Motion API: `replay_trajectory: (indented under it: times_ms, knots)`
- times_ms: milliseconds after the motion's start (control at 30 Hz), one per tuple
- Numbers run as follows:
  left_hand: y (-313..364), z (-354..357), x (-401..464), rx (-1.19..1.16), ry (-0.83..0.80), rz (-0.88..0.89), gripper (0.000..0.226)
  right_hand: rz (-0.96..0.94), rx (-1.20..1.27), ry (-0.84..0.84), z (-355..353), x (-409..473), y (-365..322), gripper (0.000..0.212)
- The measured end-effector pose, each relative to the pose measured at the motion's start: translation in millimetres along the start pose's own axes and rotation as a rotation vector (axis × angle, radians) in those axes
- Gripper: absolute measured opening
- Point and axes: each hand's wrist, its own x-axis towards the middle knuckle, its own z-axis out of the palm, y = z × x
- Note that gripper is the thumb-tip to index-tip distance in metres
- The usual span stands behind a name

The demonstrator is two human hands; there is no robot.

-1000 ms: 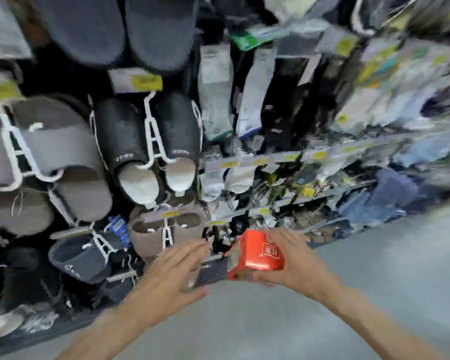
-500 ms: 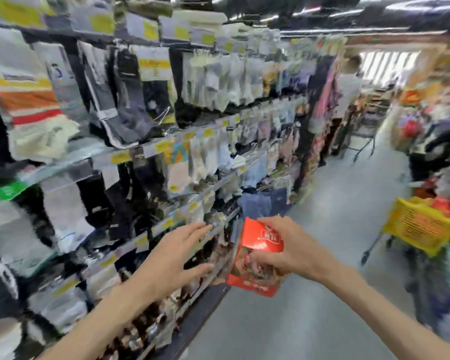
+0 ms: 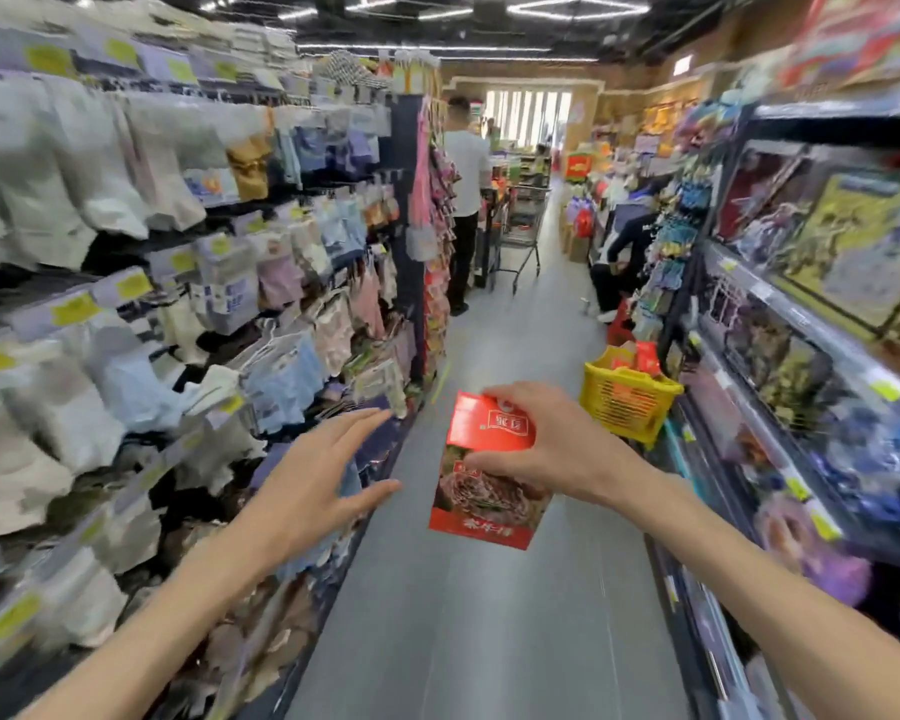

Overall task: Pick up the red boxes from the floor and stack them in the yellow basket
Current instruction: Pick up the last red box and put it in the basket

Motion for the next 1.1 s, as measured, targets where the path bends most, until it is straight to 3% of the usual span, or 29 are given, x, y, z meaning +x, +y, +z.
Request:
replay_trajectory:
  times_ms: [167,400,500,733,867,1100]
  knots:
    - [-40,42,123,-0.014,-0.035,0.104,0.082,0.103,-0.066,0.005,-15,72,84,0.081]
    - [-132,97,314,-0.054,-0.07,0.23,0.082,0.224,-0.084,0.088,-33,202,197,0.064]
    - [-159,122,404,-0.044,-0.1,0.318,0.083,0.315,-0.143,0.124,-44,253,249,0.07]
    - [-189,206,608,-0.103,-0.155,0.43,0.084,0.486,-0.233,0.188,-70,358,393,0.085]
    - [-209,268,714,-0.117,-0.181,0.456,0.083,0.532,-0.214,0.183,-79,419,488,0.071]
    - [-241,345,904,-0.125,-0.236,0.48,0.084,0.596,-0.243,0.194,-115,540,645,0.075]
